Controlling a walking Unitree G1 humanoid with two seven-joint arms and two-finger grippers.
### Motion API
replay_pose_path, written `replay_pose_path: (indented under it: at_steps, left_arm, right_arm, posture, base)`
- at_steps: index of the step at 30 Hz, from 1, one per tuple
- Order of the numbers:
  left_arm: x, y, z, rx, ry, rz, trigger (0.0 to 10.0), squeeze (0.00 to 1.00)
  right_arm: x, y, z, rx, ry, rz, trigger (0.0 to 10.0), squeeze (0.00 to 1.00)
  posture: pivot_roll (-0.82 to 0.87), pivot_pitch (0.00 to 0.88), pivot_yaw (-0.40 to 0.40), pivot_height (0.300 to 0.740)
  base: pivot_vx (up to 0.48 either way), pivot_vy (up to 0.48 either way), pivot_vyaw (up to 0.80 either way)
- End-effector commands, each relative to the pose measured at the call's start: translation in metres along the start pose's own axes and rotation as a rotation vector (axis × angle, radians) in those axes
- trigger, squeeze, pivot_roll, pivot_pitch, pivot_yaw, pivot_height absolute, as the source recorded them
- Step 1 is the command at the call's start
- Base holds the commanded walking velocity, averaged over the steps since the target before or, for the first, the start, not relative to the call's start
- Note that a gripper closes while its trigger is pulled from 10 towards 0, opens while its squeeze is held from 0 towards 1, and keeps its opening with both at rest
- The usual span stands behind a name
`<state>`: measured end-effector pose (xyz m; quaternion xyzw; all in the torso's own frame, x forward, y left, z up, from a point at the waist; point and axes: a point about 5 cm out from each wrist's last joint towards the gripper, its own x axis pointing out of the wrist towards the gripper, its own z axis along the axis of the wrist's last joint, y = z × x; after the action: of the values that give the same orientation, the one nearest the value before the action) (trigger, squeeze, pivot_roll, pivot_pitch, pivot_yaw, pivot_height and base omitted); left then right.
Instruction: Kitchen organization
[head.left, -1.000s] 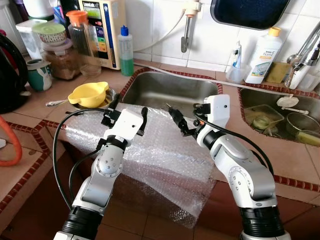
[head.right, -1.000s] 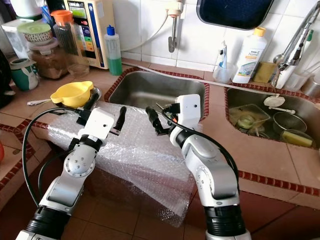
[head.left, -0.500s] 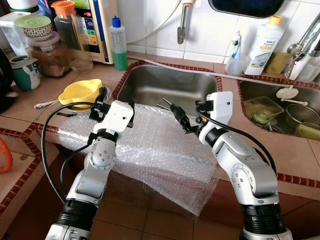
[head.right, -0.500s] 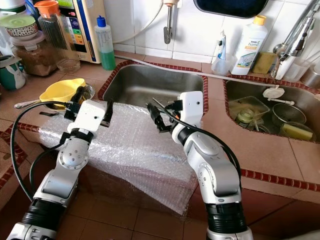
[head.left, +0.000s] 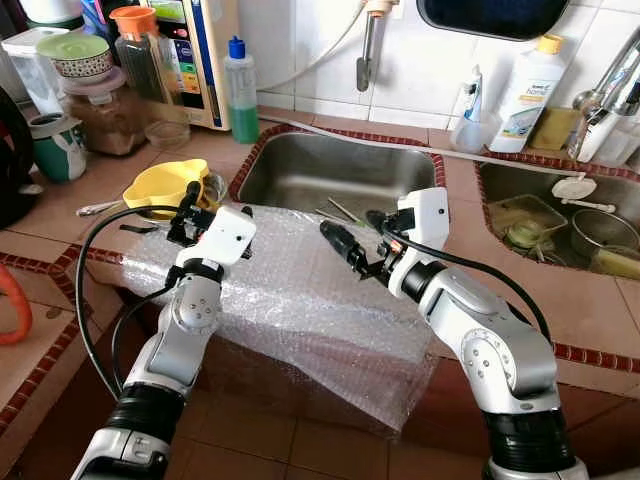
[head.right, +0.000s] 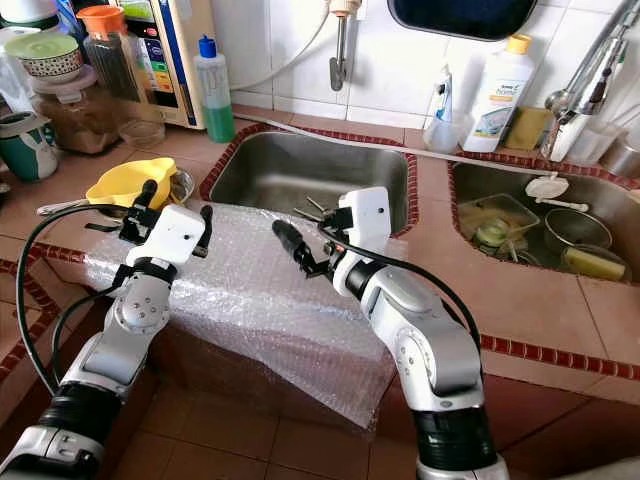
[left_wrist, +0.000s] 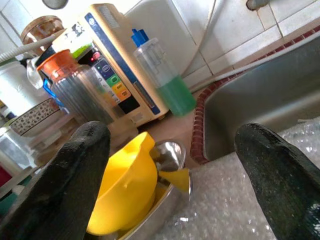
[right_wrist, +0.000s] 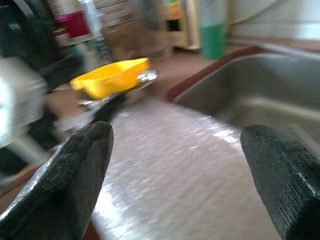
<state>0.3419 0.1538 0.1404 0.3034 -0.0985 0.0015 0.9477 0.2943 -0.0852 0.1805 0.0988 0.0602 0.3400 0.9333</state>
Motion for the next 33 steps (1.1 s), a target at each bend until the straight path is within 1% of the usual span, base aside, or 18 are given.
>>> replay_pose_path:
  at_steps: [1, 4, 8, 12, 16, 17, 18, 19, 20, 21, 22, 23, 24, 25, 27, 29, 32, 33]
  left_arm:
    - [0.004, 0.001, -0.001, -0.006, -0.007, 0.003, 10.0, 0.00]
    - [0.009, 0.000, -0.002, 0.011, -0.009, -0.001, 10.0, 0.00]
    - [0.017, -0.002, -0.002, 0.009, -0.006, -0.012, 10.0, 0.00]
    - [0.022, -0.002, -0.002, 0.009, 0.002, -0.009, 10.0, 0.00]
    - [0.025, -0.003, -0.005, -0.020, 0.031, 0.001, 10.0, 0.00]
    - [0.026, -0.002, -0.006, -0.028, 0.042, 0.003, 9.1, 0.00]
    - [0.026, -0.002, -0.006, -0.028, 0.042, 0.003, 9.1, 0.00]
    - [0.026, -0.001, -0.009, -0.037, 0.057, 0.009, 7.5, 0.00]
    - [0.027, -0.001, -0.010, -0.042, 0.060, 0.006, 7.5, 0.00]
    - [0.027, -0.001, -0.010, -0.043, 0.059, 0.004, 4.7, 0.00]
    - [0.027, -0.001, -0.010, -0.043, 0.059, 0.004, 4.4, 0.00]
    - [0.027, -0.001, -0.011, -0.041, 0.061, 0.002, 3.8, 0.00]
    - [0.027, -0.001, -0.011, -0.041, 0.061, 0.002, 3.8, 0.00]
    - [0.027, -0.001, -0.012, -0.040, 0.064, 0.000, 3.4, 0.00]
    - [0.027, -0.001, -0.013, -0.038, 0.067, 0.001, 3.3, 0.00]
    - [0.027, -0.002, -0.014, -0.045, 0.077, -0.004, 2.7, 0.00]
    - [0.027, -0.004, -0.016, -0.049, 0.088, -0.018, 2.7, 0.00]
    - [0.027, -0.005, -0.017, -0.051, 0.090, -0.022, 2.2, 0.00]
  right_arm:
    - [-0.003, 0.009, -0.001, 0.002, 0.020, 0.061, 10.0, 0.00]
    - [-0.006, 0.014, -0.004, 0.009, 0.043, 0.104, 10.0, 0.00]
    - [-0.008, 0.020, -0.005, 0.011, 0.060, 0.137, 10.0, 0.00]
    - [-0.008, 0.020, -0.005, 0.010, 0.064, 0.138, 10.0, 0.00]
    - [-0.009, 0.021, -0.005, 0.006, 0.067, 0.140, 10.0, 0.00]
    - [-0.009, 0.021, -0.004, 0.006, 0.068, 0.141, 10.0, 0.00]
    - [-0.009, 0.021, -0.004, 0.006, 0.068, 0.141, 10.0, 0.00]
    - [-0.010, 0.021, -0.004, 0.005, 0.070, 0.142, 10.0, 0.00]
    - [-0.010, 0.021, -0.004, 0.006, 0.070, 0.143, 10.0, 0.00]
    - [-0.010, 0.021, -0.004, 0.006, 0.071, 0.143, 10.0, 0.00]
    - [-0.010, 0.021, -0.004, 0.006, 0.072, 0.143, 10.0, 0.00]
    - [-0.010, 0.021, -0.004, 0.005, 0.073, 0.143, 10.0, 0.00]
    - [-0.010, 0.021, -0.004, 0.005, 0.073, 0.143, 10.0, 0.00]
    - [-0.010, 0.022, -0.004, 0.006, 0.072, 0.144, 10.0, 0.00]
    - [-0.010, 0.022, -0.004, 0.006, 0.072, 0.146, 10.0, 0.00]
    - [-0.010, 0.022, -0.003, 0.006, 0.071, 0.145, 10.0, 0.00]
    - [-0.009, 0.022, -0.003, 0.005, 0.070, 0.144, 10.0, 0.00]
    - [-0.009, 0.022, -0.003, 0.005, 0.070, 0.144, 10.0, 0.00]
  posture:
    - [0.00, 0.000, -0.034, 0.740]
    - [0.00, 0.000, -0.034, 0.740]
    - [-0.01, 0.000, -0.033, 0.740]
    - [-0.01, 0.000, -0.032, 0.740]
    - [-0.02, 0.000, -0.032, 0.740]
    - [-0.02, 0.000, -0.032, 0.740]
    - [-0.02, 0.000, -0.032, 0.740]
    - [-0.02, 0.000, -0.032, 0.740]
    - [-0.02, 0.000, -0.032, 0.740]
    - [-0.02, 0.000, -0.032, 0.740]
    - [-0.02, 0.000, -0.033, 0.740]
    - [-0.02, 0.000, -0.032, 0.740]
    - [-0.02, 0.000, -0.032, 0.740]
    - [-0.02, 0.000, -0.032, 0.740]
    - [-0.02, 0.000, -0.032, 0.740]
    - [-0.02, 0.000, -0.032, 0.740]
    - [-0.02, 0.000, -0.031, 0.740]
    - [-0.02, 0.000, -0.030, 0.740]
  base:
    - [0.000, 0.000, 0.00]
    - [0.000, 0.000, 0.00]
    - [0.000, 0.000, 0.00]
    - [0.000, 0.000, 0.00]
    - [0.000, 0.000, 0.00]
    - [0.000, 0.000, 0.00]
    - [0.000, 0.000, 0.00]
    - [0.000, 0.000, 0.00]
    - [0.000, 0.000, 0.00]
    - [0.000, 0.000, 0.00]
    - [0.000, 0.000, 0.00]
    - [0.000, 0.000, 0.00]
    - [0.000, 0.000, 0.00]
    - [0.000, 0.000, 0.00]
    - [0.000, 0.000, 0.00]
    - [0.000, 0.000, 0.00]
    - [0.000, 0.000, 0.00]
    - [0.000, 0.000, 0.00]
